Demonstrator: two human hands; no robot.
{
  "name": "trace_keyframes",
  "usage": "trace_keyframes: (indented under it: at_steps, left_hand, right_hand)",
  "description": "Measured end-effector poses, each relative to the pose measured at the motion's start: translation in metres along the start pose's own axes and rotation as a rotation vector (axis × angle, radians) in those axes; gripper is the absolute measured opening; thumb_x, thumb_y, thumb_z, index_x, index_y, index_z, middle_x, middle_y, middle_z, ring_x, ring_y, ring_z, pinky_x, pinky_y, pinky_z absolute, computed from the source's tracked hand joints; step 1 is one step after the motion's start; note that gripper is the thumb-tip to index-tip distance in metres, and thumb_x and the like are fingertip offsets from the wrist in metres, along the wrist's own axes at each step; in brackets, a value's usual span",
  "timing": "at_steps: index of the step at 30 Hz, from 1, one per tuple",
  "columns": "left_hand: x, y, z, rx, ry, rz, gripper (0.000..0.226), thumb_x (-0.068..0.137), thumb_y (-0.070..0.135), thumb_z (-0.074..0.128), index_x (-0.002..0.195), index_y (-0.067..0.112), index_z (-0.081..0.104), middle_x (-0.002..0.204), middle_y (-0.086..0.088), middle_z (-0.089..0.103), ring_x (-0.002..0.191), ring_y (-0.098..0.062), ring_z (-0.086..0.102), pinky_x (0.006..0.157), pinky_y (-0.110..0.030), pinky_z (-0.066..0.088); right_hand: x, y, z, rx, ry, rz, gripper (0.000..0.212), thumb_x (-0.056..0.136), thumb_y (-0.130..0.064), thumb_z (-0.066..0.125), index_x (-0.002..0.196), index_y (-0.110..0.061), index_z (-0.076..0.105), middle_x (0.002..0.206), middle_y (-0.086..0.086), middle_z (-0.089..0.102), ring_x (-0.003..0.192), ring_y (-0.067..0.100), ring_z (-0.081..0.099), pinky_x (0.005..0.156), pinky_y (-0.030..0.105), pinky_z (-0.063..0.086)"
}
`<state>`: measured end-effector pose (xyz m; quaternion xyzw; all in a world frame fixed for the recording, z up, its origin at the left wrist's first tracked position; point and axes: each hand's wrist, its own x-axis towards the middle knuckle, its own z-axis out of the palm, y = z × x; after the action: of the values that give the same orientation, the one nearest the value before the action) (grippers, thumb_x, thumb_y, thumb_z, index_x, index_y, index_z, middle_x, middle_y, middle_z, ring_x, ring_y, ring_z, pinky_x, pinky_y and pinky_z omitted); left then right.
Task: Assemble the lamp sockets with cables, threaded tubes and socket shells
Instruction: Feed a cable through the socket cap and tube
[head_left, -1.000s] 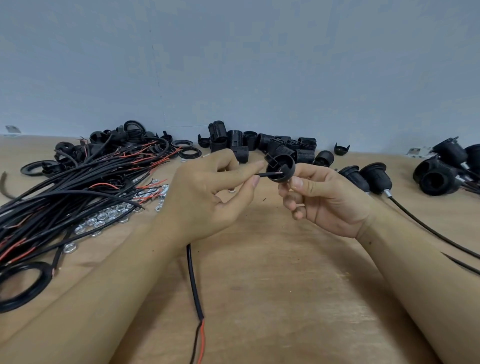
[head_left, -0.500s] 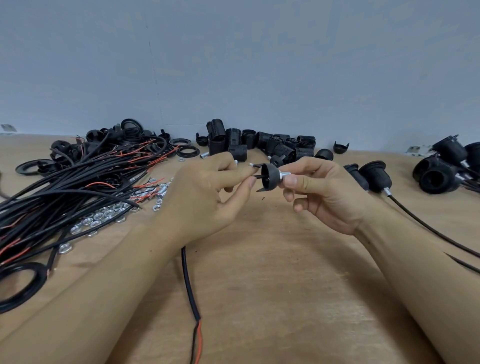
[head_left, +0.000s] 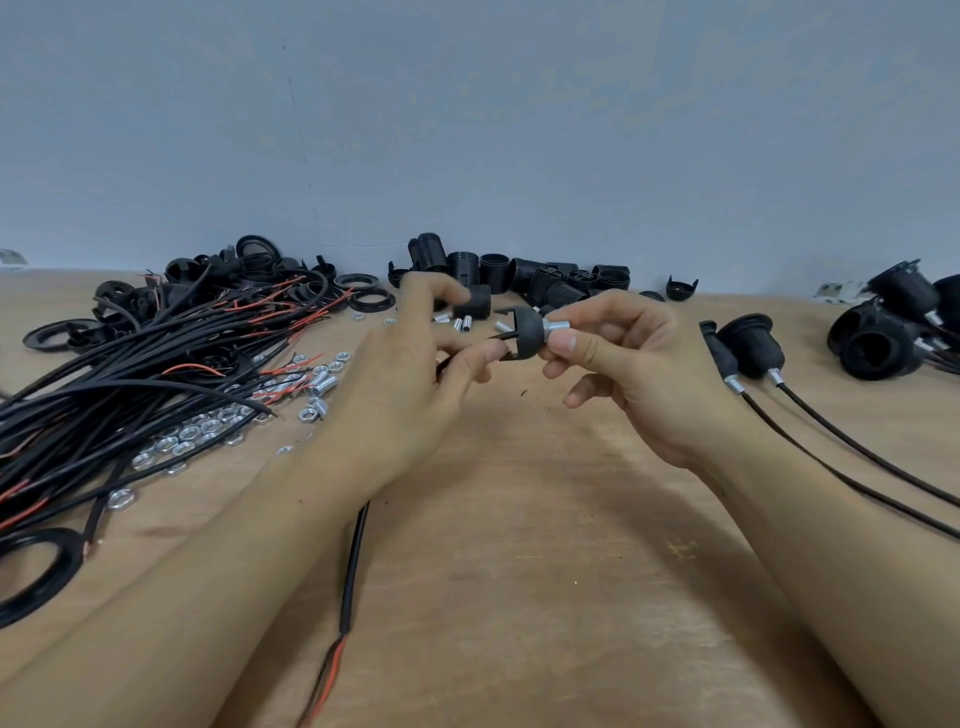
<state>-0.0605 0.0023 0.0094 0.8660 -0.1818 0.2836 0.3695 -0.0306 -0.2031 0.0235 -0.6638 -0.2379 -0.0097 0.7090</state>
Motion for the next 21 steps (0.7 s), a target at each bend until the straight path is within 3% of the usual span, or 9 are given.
trace_keyframes:
  at_steps: [2,4,6,9,12,14,17,19,21]
  left_hand:
    - [-0.001,-0.001,0.001,-0.059,0.012,-0.035,0.025,0.095,0.046,0.056,0.096,0.025,0.044,0.071,0.020,0.070,0.061,-0.005,0.059,0.059,-0.023,0.044]
    - [-0.003,0.001,0.002,-0.110,0.010,-0.034,0.019,0.097,0.042,0.057,0.089,0.026,0.051,0.068,0.013,0.069,0.059,-0.013,0.060,0.060,-0.033,0.048]
    - [-0.003,0.001,0.002,-0.160,-0.028,-0.039,0.002,0.093,0.030,0.053,0.094,0.028,0.054,0.074,0.015,0.070,0.063,-0.020,0.060,0.059,-0.036,0.045]
    - [-0.001,0.000,0.002,-0.300,-0.174,-0.082,0.021,0.093,0.018,0.049,0.110,0.030,0.055,0.095,0.019,0.074,0.069,-0.020,0.058,0.063,-0.026,0.045]
    - [0.000,0.000,0.006,-0.390,-0.205,-0.167,0.021,0.100,0.010,0.055,0.113,0.025,0.053,0.102,0.016,0.075,0.064,-0.015,0.060,0.057,-0.025,0.048]
    - [0.000,-0.001,0.008,-0.424,-0.165,-0.239,0.019,0.097,0.018,0.062,0.111,0.028,0.052,0.100,0.015,0.074,0.061,-0.015,0.062,0.051,-0.031,0.050]
    - [-0.001,-0.005,0.007,-0.397,-0.196,-0.312,0.018,0.092,0.034,0.067,0.107,0.030,0.057,0.094,0.008,0.072,0.057,-0.012,0.062,0.047,-0.025,0.047]
    - [-0.002,-0.007,0.007,-0.362,-0.268,-0.301,0.008,0.097,0.029,0.061,0.094,0.023,0.064,0.085,0.001,0.073,0.055,-0.010,0.060,0.048,-0.021,0.047]
    - [-0.003,-0.009,0.009,-0.293,-0.295,-0.300,0.023,0.103,0.026,0.051,0.087,0.018,0.066,0.072,-0.002,0.072,0.051,-0.007,0.060,0.048,-0.015,0.044]
  right_hand:
    - [-0.001,0.001,0.000,-0.040,0.010,0.006,0.015,0.077,-0.015,0.074,0.090,-0.008,0.071,0.081,0.013,0.073,0.070,0.020,0.069,0.050,0.025,0.053]
    - [-0.001,0.003,0.002,-0.058,0.023,0.027,0.009,0.083,-0.008,0.072,0.092,-0.005,0.070,0.079,0.012,0.072,0.068,0.019,0.069,0.050,0.025,0.052]
    - [-0.001,0.003,0.004,-0.043,0.042,0.057,0.006,0.086,-0.008,0.070,0.091,-0.005,0.070,0.078,0.012,0.071,0.068,0.019,0.068,0.050,0.025,0.052]
    - [0.000,0.000,0.002,0.032,0.092,0.110,0.004,0.090,-0.010,0.066,0.087,-0.009,0.068,0.075,0.010,0.068,0.067,0.020,0.068,0.049,0.025,0.052]
    - [0.001,-0.001,0.000,0.071,0.125,0.139,0.012,0.094,-0.011,0.062,0.083,-0.012,0.065,0.079,0.008,0.069,0.072,0.023,0.069,0.051,0.027,0.053]
    - [0.002,0.001,0.000,0.134,0.126,0.163,0.014,0.096,-0.010,0.059,0.082,-0.012,0.062,0.088,0.010,0.072,0.077,0.026,0.072,0.054,0.027,0.055]
    - [0.003,0.000,-0.002,0.227,0.160,0.187,0.015,0.098,-0.008,0.055,0.083,-0.010,0.059,0.087,0.008,0.072,0.074,0.028,0.074,0.056,0.026,0.056]
    - [0.004,-0.001,-0.005,0.278,0.215,0.183,0.017,0.098,-0.006,0.054,0.082,-0.010,0.058,0.076,0.003,0.072,0.070,0.026,0.074,0.056,0.025,0.056]
    - [0.005,-0.001,-0.008,0.282,0.256,0.169,0.017,0.098,-0.005,0.055,0.082,-0.009,0.058,0.071,0.001,0.072,0.066,0.023,0.073,0.058,0.025,0.056]
